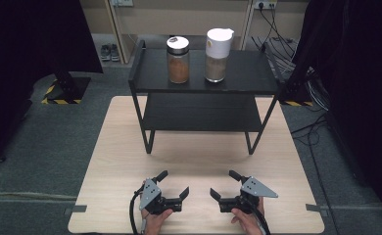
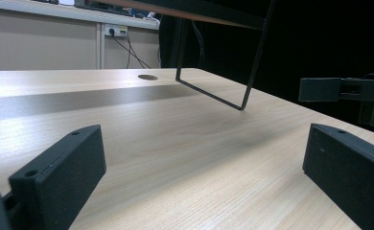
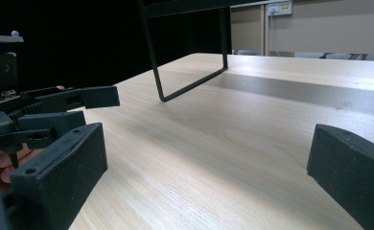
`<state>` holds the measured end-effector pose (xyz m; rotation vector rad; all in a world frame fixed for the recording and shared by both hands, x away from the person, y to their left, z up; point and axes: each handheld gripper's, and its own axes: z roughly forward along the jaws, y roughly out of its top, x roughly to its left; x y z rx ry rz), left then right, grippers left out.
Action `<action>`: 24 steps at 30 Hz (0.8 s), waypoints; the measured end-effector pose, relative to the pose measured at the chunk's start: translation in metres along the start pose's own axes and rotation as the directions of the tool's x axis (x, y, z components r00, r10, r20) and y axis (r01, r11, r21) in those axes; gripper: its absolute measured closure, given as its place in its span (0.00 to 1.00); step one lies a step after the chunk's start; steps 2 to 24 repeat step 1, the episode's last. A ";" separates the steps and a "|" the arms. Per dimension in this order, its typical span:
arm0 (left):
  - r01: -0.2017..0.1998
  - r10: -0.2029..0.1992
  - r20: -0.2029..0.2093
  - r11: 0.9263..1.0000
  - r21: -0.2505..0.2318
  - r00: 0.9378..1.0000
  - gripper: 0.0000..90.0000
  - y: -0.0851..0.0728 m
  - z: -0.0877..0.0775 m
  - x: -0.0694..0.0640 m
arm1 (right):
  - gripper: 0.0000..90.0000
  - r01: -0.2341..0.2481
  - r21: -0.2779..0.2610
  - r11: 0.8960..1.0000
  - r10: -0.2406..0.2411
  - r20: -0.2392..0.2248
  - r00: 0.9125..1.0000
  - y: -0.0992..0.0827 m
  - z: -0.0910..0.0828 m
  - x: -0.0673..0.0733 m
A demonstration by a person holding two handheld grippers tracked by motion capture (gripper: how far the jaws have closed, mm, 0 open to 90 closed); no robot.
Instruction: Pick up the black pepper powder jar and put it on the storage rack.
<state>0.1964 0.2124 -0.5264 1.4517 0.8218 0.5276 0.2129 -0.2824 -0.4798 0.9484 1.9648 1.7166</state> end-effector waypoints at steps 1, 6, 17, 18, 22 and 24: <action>0.000 0.000 0.000 1.000 0.000 1.000 0.00 0.000 0.000 0.000 | 0.00 0.000 0.000 1.000 0.000 0.000 1.000 0.000 0.000 0.000; 0.000 0.000 0.000 1.000 0.000 1.000 0.00 0.000 0.000 0.000 | 0.00 0.000 0.000 1.000 0.000 0.000 1.000 0.000 0.000 0.000; 0.000 0.000 0.000 1.000 0.000 1.000 0.00 0.000 0.000 0.000 | 0.00 0.000 0.000 1.000 0.000 0.000 1.000 0.000 0.000 0.000; 0.000 0.000 0.000 1.000 0.000 1.000 0.00 0.000 0.000 0.000 | 0.00 0.000 0.000 1.000 0.000 0.000 1.000 0.000 0.000 0.000; 0.000 0.000 0.000 1.000 0.000 1.000 0.00 0.000 0.000 0.000 | 0.00 0.000 0.000 1.000 0.000 0.000 1.000 0.000 0.000 0.000; 0.000 0.000 0.000 1.000 0.000 1.000 0.00 0.000 0.000 0.000 | 0.00 0.000 0.000 1.000 0.000 0.000 1.000 0.000 0.000 0.000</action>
